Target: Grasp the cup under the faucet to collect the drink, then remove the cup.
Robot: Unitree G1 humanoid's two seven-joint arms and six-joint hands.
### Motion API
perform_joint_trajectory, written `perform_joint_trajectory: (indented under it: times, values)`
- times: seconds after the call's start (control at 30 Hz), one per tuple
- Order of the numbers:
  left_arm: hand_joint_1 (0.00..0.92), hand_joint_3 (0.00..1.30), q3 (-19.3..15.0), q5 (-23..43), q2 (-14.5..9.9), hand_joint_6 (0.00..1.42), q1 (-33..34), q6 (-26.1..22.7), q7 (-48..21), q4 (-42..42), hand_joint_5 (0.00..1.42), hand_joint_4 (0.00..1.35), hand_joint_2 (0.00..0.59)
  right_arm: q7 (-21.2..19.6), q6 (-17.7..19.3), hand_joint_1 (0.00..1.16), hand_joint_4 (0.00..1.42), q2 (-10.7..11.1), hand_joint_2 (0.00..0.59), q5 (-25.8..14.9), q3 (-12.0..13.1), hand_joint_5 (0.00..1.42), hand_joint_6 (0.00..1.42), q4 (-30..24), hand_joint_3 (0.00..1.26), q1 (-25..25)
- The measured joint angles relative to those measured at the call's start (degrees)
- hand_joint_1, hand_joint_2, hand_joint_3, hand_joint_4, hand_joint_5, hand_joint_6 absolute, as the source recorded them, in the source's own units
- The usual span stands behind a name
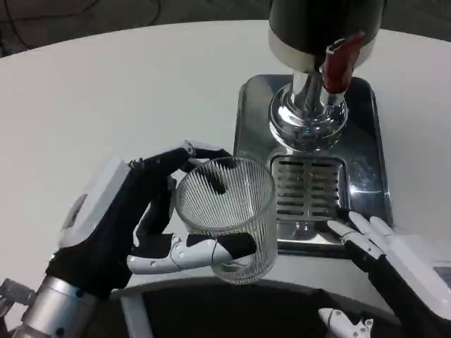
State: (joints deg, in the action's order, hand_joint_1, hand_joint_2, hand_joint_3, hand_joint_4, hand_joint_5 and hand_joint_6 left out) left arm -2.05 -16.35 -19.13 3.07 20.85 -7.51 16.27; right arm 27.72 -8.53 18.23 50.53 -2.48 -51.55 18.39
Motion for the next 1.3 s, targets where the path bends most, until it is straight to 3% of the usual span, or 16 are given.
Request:
perform_joint_trajectory:
  times: [0.53,1.0,1.3]
  values:
    - [0.487,1.07,1.5,-4.6,-0.1,1.42,11.9,-0.6,0.7,-11.0,1.39,1.22,0.026,-0.1,0.0,0.36,0.00,0.0,0.432,-3.3,5.0,0.00,0.00,-1.7,0.12,2.6]
    - [0.487,1.07,5.9,-8.9,-0.9,1.42,25.0,1.1,2.8,-26.2,1.39,1.22,0.026,-0.1,0.0,0.36,0.00,0.0,0.432,-6.0,9.0,0.00,0.00,-3.9,0.12,3.6]
    - [0.487,1.07,9.0,-11.3,-1.1,1.42,29.6,2.3,4.9,-34.2,1.39,1.22,0.026,-0.1,0.0,0.36,0.00,0.0,0.432,-7.3,10.7,0.00,0.00,-4.7,0.12,4.1]
